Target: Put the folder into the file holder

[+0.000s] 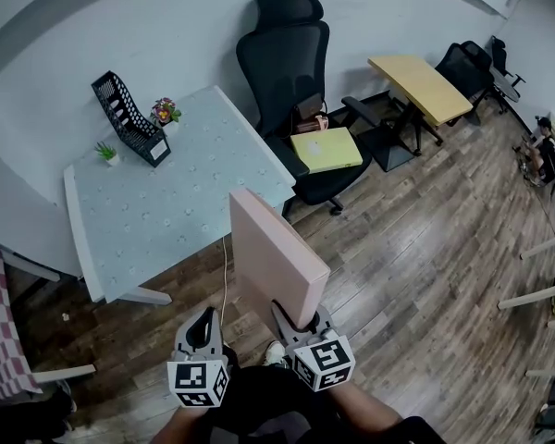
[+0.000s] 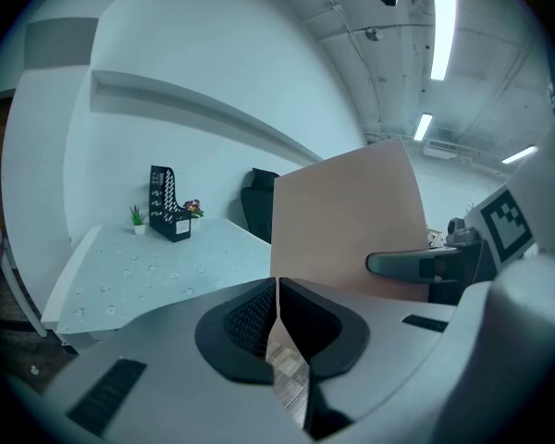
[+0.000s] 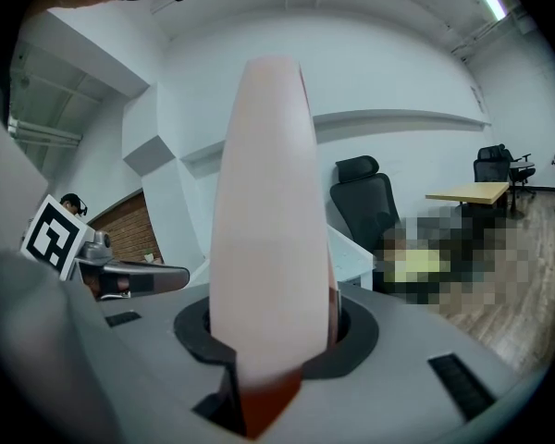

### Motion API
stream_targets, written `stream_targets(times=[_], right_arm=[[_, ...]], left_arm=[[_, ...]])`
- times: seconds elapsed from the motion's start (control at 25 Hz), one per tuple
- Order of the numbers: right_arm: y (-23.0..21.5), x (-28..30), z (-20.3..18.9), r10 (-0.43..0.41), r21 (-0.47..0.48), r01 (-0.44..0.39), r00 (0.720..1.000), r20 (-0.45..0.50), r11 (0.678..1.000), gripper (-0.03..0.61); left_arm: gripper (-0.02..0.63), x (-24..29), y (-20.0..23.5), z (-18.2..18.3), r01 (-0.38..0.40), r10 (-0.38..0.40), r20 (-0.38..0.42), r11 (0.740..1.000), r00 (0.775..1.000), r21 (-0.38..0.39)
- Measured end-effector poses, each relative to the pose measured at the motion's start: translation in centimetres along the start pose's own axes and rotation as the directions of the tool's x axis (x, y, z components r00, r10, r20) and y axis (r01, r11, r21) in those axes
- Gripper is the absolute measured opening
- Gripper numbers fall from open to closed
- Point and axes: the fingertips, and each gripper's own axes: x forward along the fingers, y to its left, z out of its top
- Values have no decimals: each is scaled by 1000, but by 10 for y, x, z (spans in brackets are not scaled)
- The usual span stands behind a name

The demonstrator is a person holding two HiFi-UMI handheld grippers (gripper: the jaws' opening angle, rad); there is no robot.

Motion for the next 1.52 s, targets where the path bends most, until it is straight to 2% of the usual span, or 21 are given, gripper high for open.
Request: stream_targets(times=[0.12,0.36,0.72,1.2,1.52], right_arm=[[-4,15,6,-30,0,30,1000,4,1000,140],[-13,49,28,-128,20,127,992,11,992,140],[-10,115,73,-210,3,210,977,27,978,140],[45,215,118,-187,-39,189,981,46,981,141],[86,268,138,-129,-91,134,990,54,987,141]], left_arm=[[17,22,8,5,39,-38,-9,999,999,6],[17,67,30,40,138,-138,6,990,990,35],[17,119,79,85,231,-232,24,972,972,40],[15,143,196,121,191,-192,41,981,981,23],[15,141,266,135,129,-129,74,992,989,-2]])
